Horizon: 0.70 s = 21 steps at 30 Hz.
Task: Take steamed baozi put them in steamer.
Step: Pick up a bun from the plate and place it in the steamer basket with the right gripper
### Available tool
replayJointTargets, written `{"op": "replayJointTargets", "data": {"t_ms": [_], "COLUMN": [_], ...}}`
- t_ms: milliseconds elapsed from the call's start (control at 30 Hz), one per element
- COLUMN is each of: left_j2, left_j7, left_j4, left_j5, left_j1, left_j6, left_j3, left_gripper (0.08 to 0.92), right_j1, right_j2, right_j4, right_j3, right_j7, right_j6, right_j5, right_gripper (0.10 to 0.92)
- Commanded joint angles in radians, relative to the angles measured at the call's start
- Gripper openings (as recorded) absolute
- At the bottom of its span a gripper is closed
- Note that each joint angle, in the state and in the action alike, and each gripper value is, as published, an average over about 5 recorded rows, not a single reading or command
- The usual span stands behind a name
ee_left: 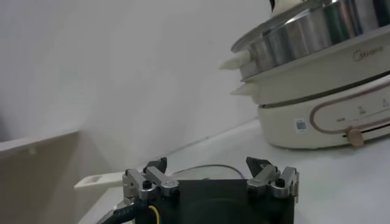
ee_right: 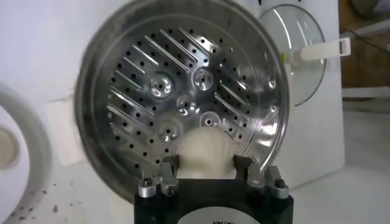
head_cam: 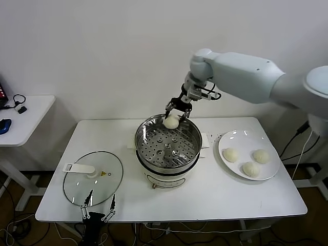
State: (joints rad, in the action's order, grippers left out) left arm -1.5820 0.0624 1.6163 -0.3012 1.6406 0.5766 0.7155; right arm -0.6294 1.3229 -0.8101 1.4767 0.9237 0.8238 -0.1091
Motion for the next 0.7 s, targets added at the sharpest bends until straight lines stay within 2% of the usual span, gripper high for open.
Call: {"op": "replayJointTargets", "data": {"t_ms": [33, 700], "left_j2": [0.001, -0.002], "left_j7": [0.001, 0.003], "left_j4": [-0.005, -0.023], "left_j5": [0.002, 0.001], "left_j1": [-0.002, -0.013], "left_j6": [-0.001, -0.001], "left_j3": [0.001, 0.005], "left_gripper": [0.823, 0.823], "right_j1": [0.115, 0.152], "right_j2": [0.114, 0.156], "right_j4": [0.204, 0.247], "right_j3": [-0.031, -0.03], "right_j7": [0.013, 0.04], "right_j6": [0.049, 0.049], "right_j5": [0.047, 0.007], "right_gripper": [0.621, 0.623]}}
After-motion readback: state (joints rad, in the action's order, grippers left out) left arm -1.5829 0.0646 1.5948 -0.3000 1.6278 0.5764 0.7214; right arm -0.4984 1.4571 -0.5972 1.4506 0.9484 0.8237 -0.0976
